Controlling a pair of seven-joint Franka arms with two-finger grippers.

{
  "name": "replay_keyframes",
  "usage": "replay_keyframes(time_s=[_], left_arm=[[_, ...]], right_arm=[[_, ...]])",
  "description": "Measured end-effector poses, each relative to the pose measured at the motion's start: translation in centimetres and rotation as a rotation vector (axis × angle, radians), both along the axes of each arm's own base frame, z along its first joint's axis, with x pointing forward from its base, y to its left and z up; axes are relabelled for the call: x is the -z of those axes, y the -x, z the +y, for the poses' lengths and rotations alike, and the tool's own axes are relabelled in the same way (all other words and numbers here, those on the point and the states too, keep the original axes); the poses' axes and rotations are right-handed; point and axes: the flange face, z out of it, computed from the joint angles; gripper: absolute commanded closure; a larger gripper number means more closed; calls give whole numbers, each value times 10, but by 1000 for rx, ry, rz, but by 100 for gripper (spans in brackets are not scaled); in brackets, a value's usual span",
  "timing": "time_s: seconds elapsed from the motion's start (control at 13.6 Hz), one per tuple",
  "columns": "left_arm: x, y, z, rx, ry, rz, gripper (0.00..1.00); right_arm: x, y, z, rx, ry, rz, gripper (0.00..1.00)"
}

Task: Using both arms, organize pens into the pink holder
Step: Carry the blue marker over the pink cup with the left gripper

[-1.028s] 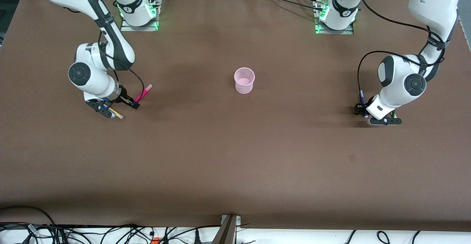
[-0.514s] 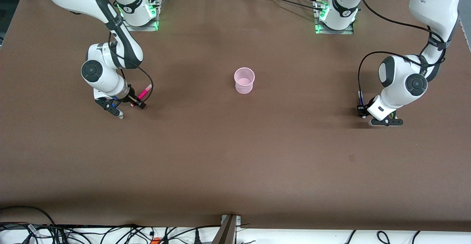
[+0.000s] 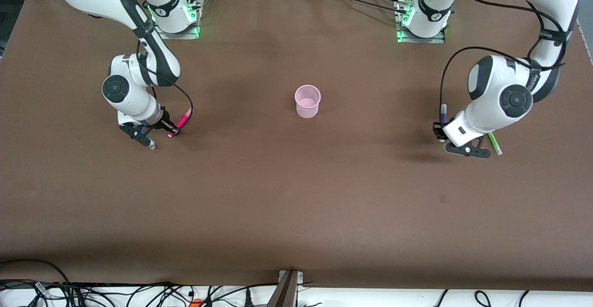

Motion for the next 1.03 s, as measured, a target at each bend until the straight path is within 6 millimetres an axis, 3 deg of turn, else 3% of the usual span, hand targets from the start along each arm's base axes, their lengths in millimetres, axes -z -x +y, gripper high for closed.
replay_keyframes(time_s=[0.29, 0.59, 0.73, 0.88, 1.03], left_arm=[[-50, 11, -125, 79, 205, 9, 100], [-98, 40, -235, 151, 412, -43, 100], [-114, 62, -285, 242, 475, -113, 100], [-113, 83, -325, 370, 533, -178, 100], [-90, 97, -348, 498, 577, -214, 100]], right_arm=[[-35, -1, 0, 0, 3, 21, 100], [-89, 3, 0, 0, 6, 48, 100], [-102, 6, -2, 0, 8, 65, 100], [-102, 8, -2, 1, 10, 73, 100], [-98, 9, -3, 2, 11, 80, 100]])
